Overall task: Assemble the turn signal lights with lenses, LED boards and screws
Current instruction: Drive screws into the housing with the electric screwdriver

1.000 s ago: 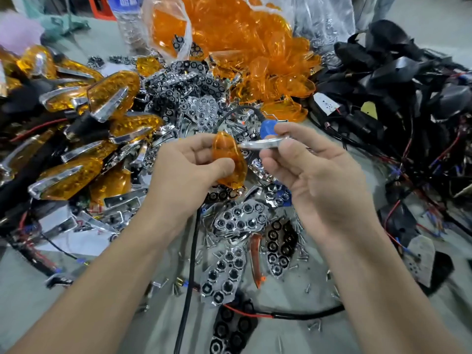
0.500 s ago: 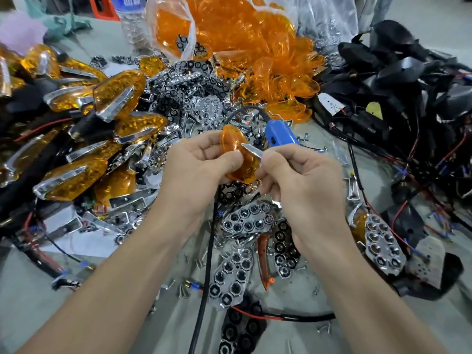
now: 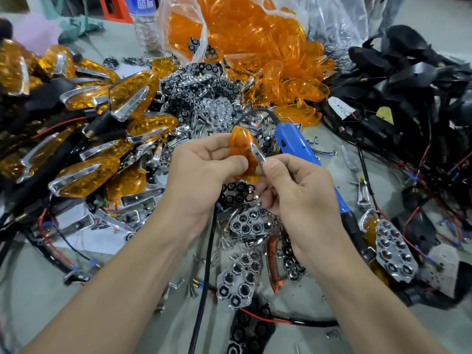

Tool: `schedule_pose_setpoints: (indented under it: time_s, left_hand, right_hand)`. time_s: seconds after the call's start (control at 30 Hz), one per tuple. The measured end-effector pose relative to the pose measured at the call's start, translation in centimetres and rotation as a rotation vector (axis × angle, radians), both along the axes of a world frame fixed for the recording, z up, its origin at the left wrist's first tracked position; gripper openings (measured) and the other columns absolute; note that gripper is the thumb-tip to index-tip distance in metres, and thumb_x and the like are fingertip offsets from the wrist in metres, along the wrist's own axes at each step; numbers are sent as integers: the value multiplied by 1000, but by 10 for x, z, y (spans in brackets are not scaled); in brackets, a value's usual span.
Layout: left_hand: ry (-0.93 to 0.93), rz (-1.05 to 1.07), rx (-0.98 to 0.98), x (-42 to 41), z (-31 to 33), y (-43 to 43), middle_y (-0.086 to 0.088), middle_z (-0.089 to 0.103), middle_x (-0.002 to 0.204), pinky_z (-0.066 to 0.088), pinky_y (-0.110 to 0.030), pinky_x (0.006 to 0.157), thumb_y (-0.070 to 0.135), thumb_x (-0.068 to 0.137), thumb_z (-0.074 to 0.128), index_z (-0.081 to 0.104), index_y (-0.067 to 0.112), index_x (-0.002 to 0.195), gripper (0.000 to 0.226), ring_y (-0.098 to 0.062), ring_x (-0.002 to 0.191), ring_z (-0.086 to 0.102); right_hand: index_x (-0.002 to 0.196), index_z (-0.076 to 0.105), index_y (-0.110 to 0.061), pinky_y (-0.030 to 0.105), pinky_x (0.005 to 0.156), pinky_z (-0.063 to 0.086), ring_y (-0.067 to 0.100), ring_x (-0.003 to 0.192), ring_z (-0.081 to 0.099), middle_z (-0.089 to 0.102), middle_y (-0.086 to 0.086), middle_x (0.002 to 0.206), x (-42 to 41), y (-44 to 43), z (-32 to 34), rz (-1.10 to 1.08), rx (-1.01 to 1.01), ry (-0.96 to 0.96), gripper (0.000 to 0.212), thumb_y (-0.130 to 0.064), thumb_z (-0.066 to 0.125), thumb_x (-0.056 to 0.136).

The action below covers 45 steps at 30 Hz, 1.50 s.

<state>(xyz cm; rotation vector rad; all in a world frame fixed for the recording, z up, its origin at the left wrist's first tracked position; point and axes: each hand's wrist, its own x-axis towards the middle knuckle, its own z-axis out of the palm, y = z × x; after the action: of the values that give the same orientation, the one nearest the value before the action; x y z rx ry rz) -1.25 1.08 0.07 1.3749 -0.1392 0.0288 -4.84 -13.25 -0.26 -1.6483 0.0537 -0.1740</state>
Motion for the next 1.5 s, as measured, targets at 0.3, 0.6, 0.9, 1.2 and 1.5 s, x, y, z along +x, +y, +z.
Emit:
schedule_pose_setpoints:
  time_s: [0.3, 0.6, 0.9, 1.2, 1.5]
  left_hand:
    - [28, 13, -34, -5, 3, -2, -10, 79, 84, 61, -31, 72, 8, 78, 82, 82, 13, 84, 8, -23, 75, 73]
    - [-18, 163, -55, -6, 4, -6, -11, 78, 82, 57, -24, 69, -6, 82, 78, 77, 7, 86, 14, -21, 74, 72]
    - [30, 8, -252, -8, 6, 0, -8, 78, 81, 59, -30, 66, 8, 75, 79, 73, 6, 86, 13, -21, 73, 74]
    - [106, 1, -259, -9, 8, -2, -9, 76, 77, 59, -29, 60, 12, 74, 73, 70, 5, 84, 13, -20, 66, 71]
    - [-37, 84, 327, -9, 3, -1, 8, 79, 108, 60, -25, 91, -1, 83, 81, 74, 24, 119, 44, -5, 101, 74]
  right_hand:
    - [70, 75, -21, 34, 41, 46, 16, 48, 52, 69, 10, 64, 3, -1, -5, 36, 90, 47, 24, -33, 71, 91]
    - [89, 65, -28, 50, 53, 61, 16, 52, 66, 76, -1, 74, -3, 8, -4, -85, -30, 39, 25, -46, 78, 77]
    - [101, 70, -8, 26, 58, 57, 22, 71, 73, 77, 9, 84, -5, -1, 3, 181, 390, 84, 20, -11, 78, 83]
    - [92, 71, -1, 28, 57, 59, 23, 60, 72, 75, 17, 77, 2, -2, 3, 190, 257, 10, 4, -4, 73, 93]
    - [74, 70, -27, 38, 61, 56, 17, 65, 66, 74, -3, 79, 1, -45, 19, 93, -581, -123, 19, -11, 79, 77]
